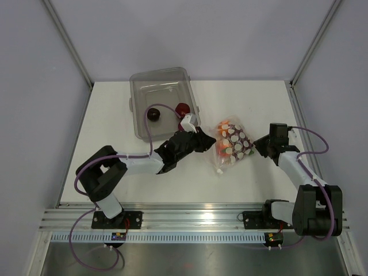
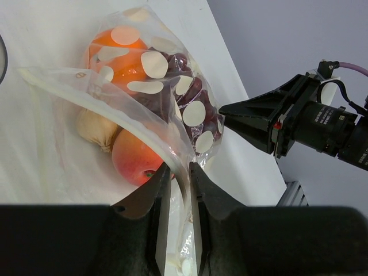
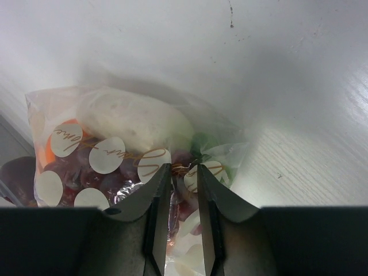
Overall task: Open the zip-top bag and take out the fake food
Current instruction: Adjust the zipper food storage bag at the center of the board.
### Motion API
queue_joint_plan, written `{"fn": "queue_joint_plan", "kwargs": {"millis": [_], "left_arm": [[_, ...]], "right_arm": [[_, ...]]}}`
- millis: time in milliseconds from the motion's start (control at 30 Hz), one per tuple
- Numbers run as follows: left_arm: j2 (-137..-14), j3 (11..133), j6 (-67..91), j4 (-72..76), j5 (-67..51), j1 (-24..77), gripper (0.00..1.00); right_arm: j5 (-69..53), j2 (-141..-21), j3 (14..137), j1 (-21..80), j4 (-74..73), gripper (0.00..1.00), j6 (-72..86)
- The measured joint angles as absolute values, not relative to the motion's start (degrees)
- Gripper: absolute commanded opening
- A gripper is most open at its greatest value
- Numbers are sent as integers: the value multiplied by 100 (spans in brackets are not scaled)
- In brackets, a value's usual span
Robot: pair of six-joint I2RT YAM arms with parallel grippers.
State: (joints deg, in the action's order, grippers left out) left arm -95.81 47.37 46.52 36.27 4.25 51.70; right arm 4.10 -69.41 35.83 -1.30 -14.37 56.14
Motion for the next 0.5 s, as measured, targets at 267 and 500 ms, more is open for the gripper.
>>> {"fn": "queue_joint_plan", "kwargs": {"millis": [267,500], "left_arm": [[-9544,4626,4652,3715,397,5168,12],[-9513,4617,4654,3811,338,5170,6]], "right_arm": [[401,-7094,3583,-130,-1315,27,5618],[399,-7126,3586,-132,-1269,0,5634]]}}
